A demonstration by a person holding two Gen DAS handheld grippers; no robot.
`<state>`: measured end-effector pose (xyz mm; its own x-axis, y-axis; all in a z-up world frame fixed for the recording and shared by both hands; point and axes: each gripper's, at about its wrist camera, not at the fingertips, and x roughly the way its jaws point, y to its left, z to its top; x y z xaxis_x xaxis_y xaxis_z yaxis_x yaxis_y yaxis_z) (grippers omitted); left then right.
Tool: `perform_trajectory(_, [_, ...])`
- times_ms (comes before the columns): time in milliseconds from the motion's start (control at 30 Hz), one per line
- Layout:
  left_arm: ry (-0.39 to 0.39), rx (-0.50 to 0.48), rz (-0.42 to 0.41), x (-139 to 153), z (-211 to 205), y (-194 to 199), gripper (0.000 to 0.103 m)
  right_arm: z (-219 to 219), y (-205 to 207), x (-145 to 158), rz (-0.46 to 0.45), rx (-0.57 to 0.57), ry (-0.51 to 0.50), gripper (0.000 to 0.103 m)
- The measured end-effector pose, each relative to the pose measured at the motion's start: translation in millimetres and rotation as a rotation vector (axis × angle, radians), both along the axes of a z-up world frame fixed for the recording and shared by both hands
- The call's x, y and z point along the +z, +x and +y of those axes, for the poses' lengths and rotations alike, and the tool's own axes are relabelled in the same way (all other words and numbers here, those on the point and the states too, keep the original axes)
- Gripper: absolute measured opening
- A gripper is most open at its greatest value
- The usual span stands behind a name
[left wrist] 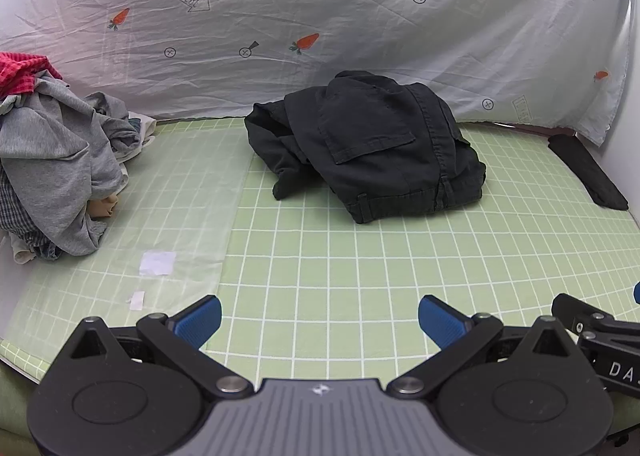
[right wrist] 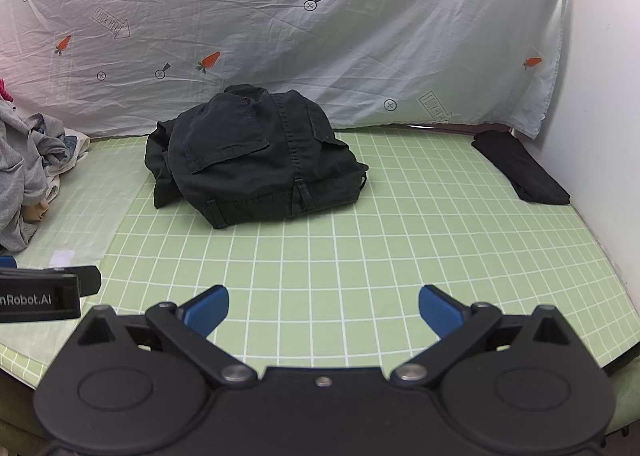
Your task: Fold clothes
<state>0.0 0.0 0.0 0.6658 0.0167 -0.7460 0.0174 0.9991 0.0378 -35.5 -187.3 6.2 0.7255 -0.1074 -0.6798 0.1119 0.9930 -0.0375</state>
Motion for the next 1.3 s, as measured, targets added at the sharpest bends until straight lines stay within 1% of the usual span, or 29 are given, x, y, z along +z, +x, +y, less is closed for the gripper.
perform_trajectory(67, [-0.008,0.0,0.006,0.4,0.0,0.1,0.103,-0.3,0.1,0.0,-0.002,0.0,0.0,0.102])
perform_trajectory(1300, [0.005,-0.026,-0.003,3.1,-6.8,-5.0,0.103,-4.5,-5.3,2.3,0.001,-0.014,-0.002,0.102])
